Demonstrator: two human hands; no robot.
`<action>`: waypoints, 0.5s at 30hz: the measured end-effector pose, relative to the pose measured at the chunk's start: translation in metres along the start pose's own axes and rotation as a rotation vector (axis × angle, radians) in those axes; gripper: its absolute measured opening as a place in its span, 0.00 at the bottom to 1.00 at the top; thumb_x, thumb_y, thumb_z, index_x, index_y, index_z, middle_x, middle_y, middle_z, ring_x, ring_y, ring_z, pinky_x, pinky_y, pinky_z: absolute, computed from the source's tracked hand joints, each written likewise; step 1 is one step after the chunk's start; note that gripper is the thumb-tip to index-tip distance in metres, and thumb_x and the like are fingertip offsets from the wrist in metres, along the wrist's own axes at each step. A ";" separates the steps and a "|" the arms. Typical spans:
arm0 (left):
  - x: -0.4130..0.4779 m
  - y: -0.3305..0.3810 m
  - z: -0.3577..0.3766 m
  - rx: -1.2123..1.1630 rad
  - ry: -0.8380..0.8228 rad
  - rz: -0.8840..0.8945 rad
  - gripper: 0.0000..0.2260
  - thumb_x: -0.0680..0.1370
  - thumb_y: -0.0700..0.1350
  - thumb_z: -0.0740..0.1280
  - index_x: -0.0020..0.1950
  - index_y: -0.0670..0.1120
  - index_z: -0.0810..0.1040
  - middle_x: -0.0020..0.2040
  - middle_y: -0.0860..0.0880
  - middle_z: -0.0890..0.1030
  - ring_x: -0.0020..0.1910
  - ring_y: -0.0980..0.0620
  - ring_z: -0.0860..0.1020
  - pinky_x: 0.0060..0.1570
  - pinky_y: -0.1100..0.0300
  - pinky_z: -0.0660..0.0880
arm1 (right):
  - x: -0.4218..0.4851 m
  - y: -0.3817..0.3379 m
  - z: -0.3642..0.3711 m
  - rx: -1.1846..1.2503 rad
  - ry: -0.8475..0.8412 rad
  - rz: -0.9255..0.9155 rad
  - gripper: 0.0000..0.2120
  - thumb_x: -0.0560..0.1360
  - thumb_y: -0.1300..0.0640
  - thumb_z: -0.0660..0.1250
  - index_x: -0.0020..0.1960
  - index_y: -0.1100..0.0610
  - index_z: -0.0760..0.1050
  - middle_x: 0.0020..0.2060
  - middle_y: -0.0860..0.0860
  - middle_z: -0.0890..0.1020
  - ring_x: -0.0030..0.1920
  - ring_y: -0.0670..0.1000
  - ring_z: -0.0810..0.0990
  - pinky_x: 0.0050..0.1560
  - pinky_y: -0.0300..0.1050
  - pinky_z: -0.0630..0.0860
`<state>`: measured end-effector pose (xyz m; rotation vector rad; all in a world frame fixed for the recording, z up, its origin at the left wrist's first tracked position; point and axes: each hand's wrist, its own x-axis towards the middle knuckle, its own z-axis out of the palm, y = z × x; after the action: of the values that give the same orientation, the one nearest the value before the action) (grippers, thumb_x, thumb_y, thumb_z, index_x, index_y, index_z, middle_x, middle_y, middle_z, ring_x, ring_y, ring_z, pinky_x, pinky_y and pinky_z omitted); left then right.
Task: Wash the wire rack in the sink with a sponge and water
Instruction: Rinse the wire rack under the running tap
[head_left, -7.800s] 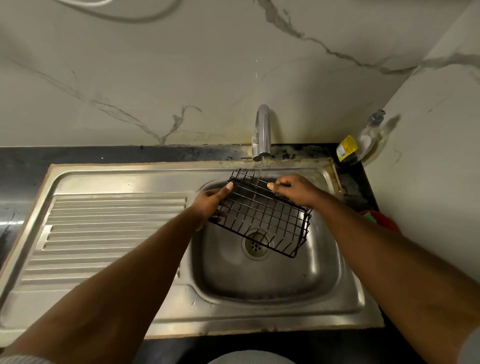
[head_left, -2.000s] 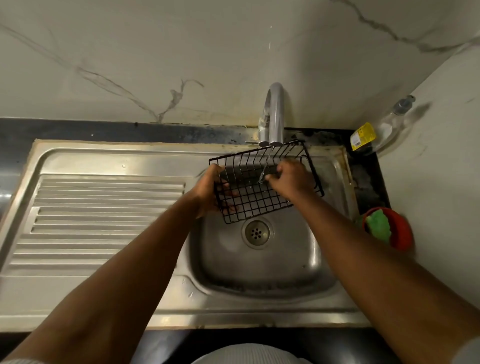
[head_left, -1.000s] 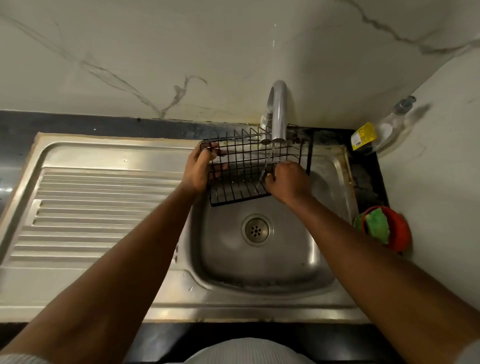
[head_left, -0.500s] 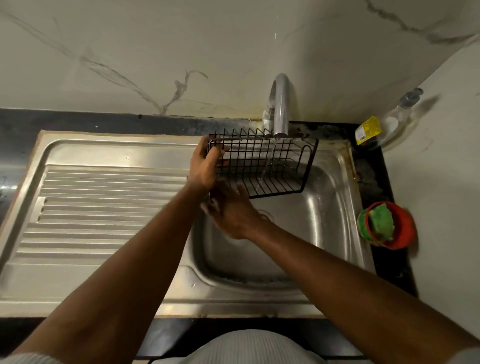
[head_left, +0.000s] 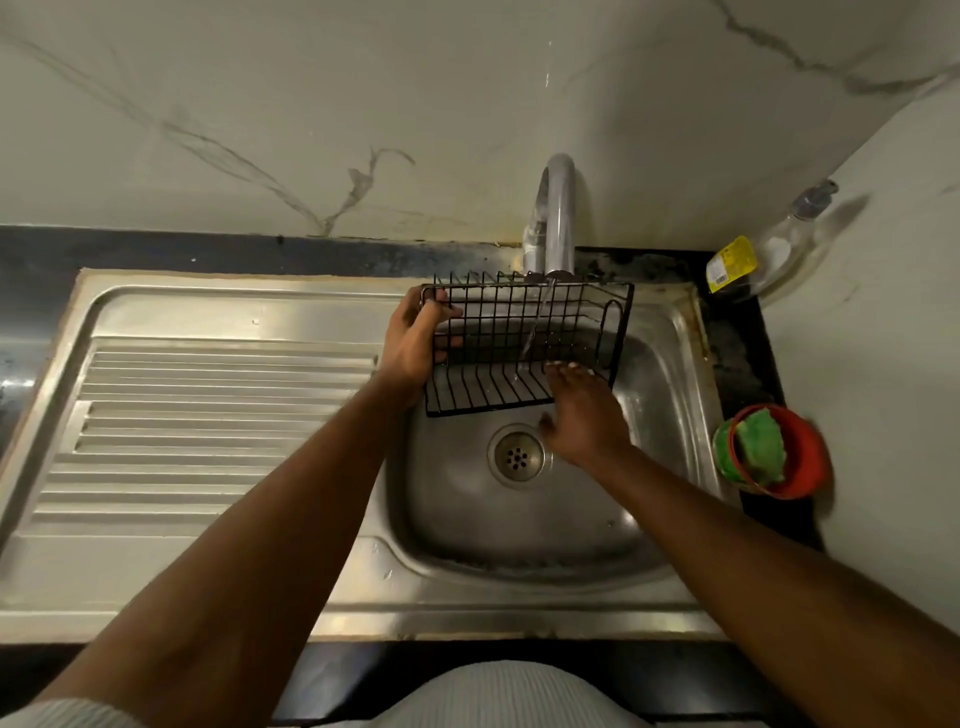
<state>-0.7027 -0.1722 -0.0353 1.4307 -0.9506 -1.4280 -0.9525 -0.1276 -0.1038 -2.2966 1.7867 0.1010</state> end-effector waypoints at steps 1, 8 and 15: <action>0.001 0.002 0.002 0.008 0.006 -0.020 0.16 0.83 0.54 0.61 0.65 0.45 0.76 0.62 0.39 0.82 0.56 0.39 0.83 0.48 0.53 0.82 | 0.001 -0.017 -0.001 0.011 -0.022 0.016 0.33 0.74 0.43 0.68 0.75 0.58 0.70 0.69 0.57 0.77 0.70 0.60 0.73 0.73 0.57 0.68; 0.006 0.004 0.001 0.027 -0.019 -0.284 0.23 0.83 0.58 0.56 0.70 0.43 0.72 0.59 0.41 0.84 0.56 0.38 0.84 0.35 0.58 0.79 | 0.017 -0.063 -0.035 0.376 -0.225 -0.280 0.23 0.78 0.39 0.60 0.67 0.48 0.79 0.65 0.50 0.82 0.64 0.52 0.78 0.66 0.55 0.72; -0.005 -0.009 0.007 -0.006 -0.102 -0.440 0.24 0.82 0.62 0.57 0.70 0.49 0.76 0.61 0.38 0.82 0.58 0.38 0.82 0.51 0.48 0.78 | 0.068 -0.020 -0.049 1.241 -0.082 0.435 0.10 0.83 0.55 0.65 0.58 0.60 0.81 0.47 0.56 0.86 0.44 0.53 0.86 0.39 0.42 0.80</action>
<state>-0.7102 -0.1649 -0.0421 1.6428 -0.7155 -1.8350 -0.9199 -0.1981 -0.0661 -1.0114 1.5466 -0.6400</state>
